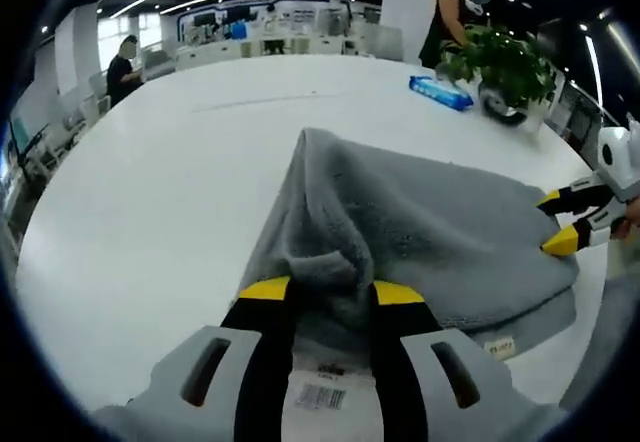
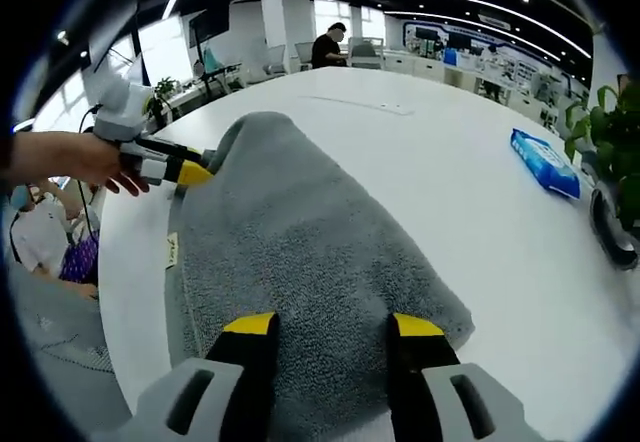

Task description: Open the folded towel by lifting each exposed corner and separating the folded layers until the towel lies flat within the target outline without major curled edges

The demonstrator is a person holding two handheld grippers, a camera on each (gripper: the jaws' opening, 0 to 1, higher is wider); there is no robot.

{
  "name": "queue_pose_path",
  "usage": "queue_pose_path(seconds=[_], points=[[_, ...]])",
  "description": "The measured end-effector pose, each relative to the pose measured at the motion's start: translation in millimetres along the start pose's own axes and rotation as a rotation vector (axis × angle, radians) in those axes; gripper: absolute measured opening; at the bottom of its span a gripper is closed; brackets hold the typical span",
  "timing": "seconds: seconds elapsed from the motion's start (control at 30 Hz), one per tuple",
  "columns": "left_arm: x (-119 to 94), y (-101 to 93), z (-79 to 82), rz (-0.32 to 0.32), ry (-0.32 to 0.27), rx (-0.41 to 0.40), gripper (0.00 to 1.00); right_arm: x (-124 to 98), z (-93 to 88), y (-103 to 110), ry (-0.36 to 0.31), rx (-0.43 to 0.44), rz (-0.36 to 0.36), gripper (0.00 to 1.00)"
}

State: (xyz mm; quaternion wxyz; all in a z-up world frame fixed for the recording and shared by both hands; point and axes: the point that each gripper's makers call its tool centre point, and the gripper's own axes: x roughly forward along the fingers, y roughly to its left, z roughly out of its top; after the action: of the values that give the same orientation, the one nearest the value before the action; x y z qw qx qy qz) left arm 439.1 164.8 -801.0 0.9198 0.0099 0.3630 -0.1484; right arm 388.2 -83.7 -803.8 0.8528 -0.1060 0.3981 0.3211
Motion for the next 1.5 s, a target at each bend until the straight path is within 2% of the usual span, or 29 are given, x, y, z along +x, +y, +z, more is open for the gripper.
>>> queue_pose_path(seconds=[0.47, 0.93, 1.37, 1.5], points=[[23, -2.9, 18.7, -0.049, 0.012, 0.049, 0.28, -6, -6.9, 2, 0.003, 0.053, -0.033, 0.41], [48, -5.6, 41.1, -0.112, 0.022, 0.104, 0.28, -10, -9.8, 3, 0.001, 0.115, -0.014, 0.41], [71, -12.8, 60.6, -0.172, 0.038, 0.164, 0.28, -14, -14.9, 13, 0.004, 0.106, -0.016, 0.46], [77, -15.2, 65.8, -0.196, 0.053, 0.188, 0.28, -18, -17.6, 15, -0.007, 0.134, -0.007, 0.45]])
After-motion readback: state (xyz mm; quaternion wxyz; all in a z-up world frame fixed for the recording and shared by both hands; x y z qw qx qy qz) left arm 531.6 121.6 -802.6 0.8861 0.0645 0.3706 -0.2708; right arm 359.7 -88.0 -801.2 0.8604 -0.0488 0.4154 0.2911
